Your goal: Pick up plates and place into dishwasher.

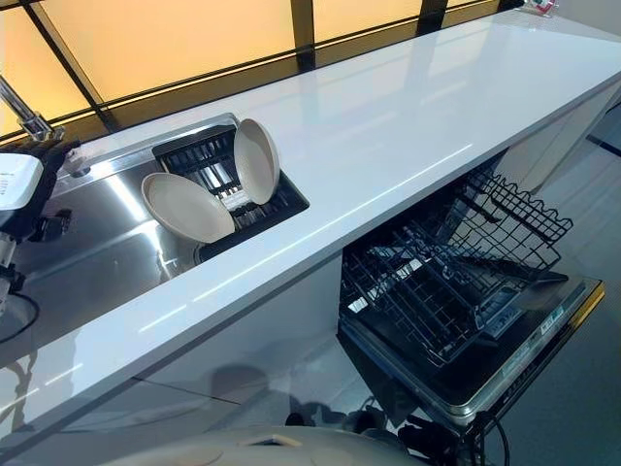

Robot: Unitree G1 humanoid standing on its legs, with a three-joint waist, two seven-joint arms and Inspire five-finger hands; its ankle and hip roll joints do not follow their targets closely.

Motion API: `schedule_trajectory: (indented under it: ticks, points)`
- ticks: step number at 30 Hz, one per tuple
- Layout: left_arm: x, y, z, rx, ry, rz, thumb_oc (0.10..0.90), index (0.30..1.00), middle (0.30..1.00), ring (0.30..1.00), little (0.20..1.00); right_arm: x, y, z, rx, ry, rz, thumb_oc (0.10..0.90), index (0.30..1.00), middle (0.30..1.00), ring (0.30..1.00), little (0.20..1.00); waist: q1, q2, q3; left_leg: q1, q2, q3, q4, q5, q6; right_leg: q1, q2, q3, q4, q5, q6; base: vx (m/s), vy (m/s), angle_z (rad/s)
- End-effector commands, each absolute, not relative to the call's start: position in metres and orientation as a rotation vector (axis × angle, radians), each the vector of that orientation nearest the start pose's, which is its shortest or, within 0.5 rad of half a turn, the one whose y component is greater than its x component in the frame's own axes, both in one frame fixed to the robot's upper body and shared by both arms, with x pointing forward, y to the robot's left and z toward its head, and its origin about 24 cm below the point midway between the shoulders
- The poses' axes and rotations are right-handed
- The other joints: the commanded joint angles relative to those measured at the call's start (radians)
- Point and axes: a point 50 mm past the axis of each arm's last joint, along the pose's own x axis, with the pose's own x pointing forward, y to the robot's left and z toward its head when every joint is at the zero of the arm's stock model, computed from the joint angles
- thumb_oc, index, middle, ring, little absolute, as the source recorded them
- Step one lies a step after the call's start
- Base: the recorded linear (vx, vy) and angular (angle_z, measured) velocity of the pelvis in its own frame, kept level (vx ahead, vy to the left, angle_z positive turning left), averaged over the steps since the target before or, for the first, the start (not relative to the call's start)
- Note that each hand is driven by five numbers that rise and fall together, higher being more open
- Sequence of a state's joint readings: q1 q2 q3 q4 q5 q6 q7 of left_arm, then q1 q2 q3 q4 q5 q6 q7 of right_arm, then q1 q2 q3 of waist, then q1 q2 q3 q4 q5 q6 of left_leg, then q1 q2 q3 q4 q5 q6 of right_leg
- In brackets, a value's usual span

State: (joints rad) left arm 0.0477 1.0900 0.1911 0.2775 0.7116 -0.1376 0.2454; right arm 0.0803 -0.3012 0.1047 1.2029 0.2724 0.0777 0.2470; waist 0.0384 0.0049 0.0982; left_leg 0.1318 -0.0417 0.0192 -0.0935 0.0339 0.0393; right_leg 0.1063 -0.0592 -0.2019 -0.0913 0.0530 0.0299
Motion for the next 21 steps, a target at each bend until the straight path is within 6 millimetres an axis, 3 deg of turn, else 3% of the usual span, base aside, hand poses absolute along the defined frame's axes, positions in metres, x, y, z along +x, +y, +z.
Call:
schedule_trajectory:
  ticks: [1,13,21]
  points:
    - [0.245,0.383,0.236,1.921,-0.172,0.456,0.800,0.900,0.900,0.900,0.900,0.070,-0.254,-0.157,0.071,1.300,-0.018,0.800,0.900,0.900,0.900,0.900,-0.029,0.064,-0.005,0.007,-0.047,0.024,0.006,-0.114,0.015,-0.003,0.042,-0.008,0.089,-0.121,0.057,0.00,0.000,0.00]
    - [0.265,0.368,0.238,1.912,-0.250,0.395,0.800,0.900,0.900,0.900,0.900,0.066,-0.262,-0.156,0.063,1.314,-0.022,0.800,0.900,0.900,0.900,0.900,-0.056,0.064,-0.004,0.009,-0.048,0.038,0.006,-0.122,0.023,-0.019,0.043,0.018,0.103,-0.117,0.068,0.00,0.002,0.00]
    - [0.280,0.358,0.213,1.956,-0.204,0.274,0.800,0.900,0.900,0.900,0.900,0.068,-0.264,-0.155,0.063,1.306,-0.027,0.800,0.900,0.900,0.900,0.900,-0.081,0.062,0.004,0.015,-0.048,0.061,0.006,-0.129,0.031,-0.039,0.043,0.046,0.120,-0.113,0.077,0.02,0.014,-0.07]
